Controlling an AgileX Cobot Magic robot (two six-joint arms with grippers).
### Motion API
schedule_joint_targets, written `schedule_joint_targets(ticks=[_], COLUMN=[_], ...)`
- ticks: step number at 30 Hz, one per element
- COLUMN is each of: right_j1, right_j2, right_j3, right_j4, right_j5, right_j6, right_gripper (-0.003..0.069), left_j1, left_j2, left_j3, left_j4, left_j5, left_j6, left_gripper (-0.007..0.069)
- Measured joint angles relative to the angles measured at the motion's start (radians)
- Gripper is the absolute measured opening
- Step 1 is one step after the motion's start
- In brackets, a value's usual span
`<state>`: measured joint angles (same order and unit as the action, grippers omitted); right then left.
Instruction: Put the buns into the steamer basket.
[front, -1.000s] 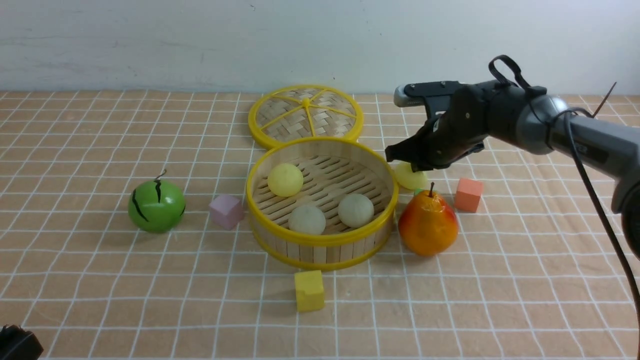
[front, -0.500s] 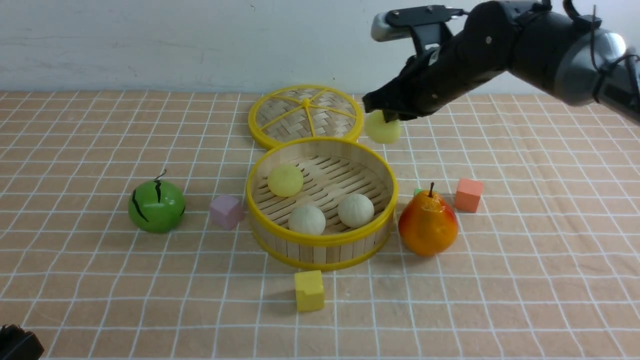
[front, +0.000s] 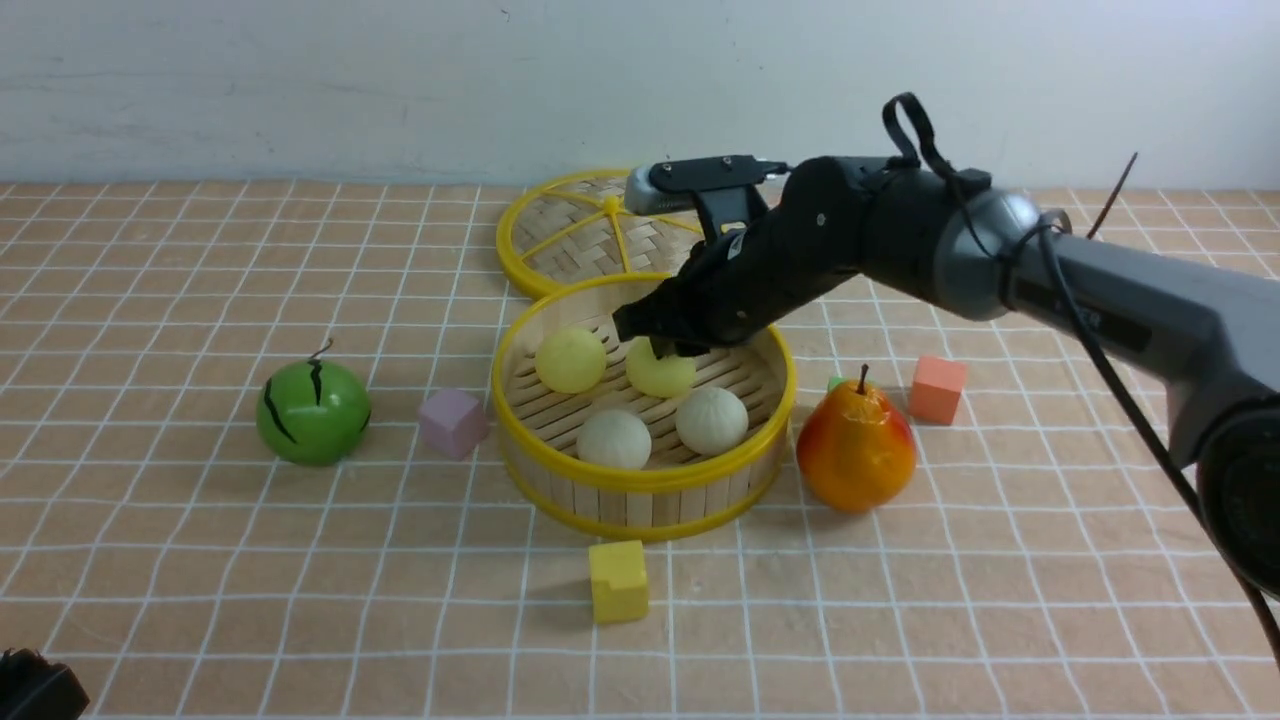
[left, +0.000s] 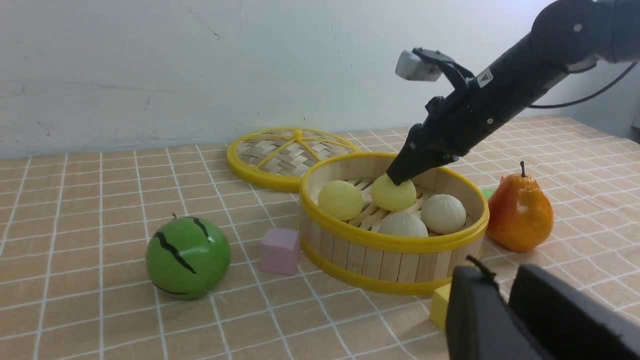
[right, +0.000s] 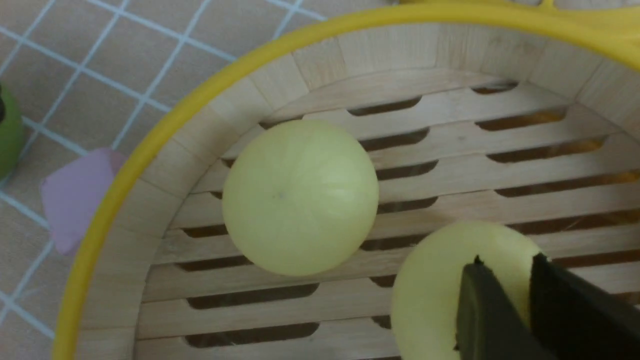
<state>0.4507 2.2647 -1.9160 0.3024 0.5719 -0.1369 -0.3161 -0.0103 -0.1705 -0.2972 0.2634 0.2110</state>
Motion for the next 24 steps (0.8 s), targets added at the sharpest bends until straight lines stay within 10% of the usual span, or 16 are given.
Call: schedule_joint_targets(ticks=[5, 9, 20, 24], right_j1=[0.000, -0.001, 0.007, 0.007], right_j2=[-0.025, -0.121, -0.581, -0.725], right_j3=[0.000, 0.002, 0.268, 0.425], right_j4=[0.002, -0.028, -0.200, -0.200], right_j5=[0.086, 0.258, 0.654, 0.643], right_j6=[0.015, 0.059, 0.127, 0.127], right_gripper=[0.0417, 0.0428, 0.0003, -0.0020], left_j1=[0.000, 0.000, 0.000, 0.000], left_j2=[0.000, 0.000, 0.000, 0.000], left_j3=[0.000, 0.000, 0.000, 0.000], left_j4=[0.000, 0.000, 0.000, 0.000], left_j5=[0.000, 0.000, 0.000, 0.000], left_j6=[0.000, 0.000, 0.000, 0.000], left_gripper=[0.0103, 0.0110, 0.0120, 0.0124])
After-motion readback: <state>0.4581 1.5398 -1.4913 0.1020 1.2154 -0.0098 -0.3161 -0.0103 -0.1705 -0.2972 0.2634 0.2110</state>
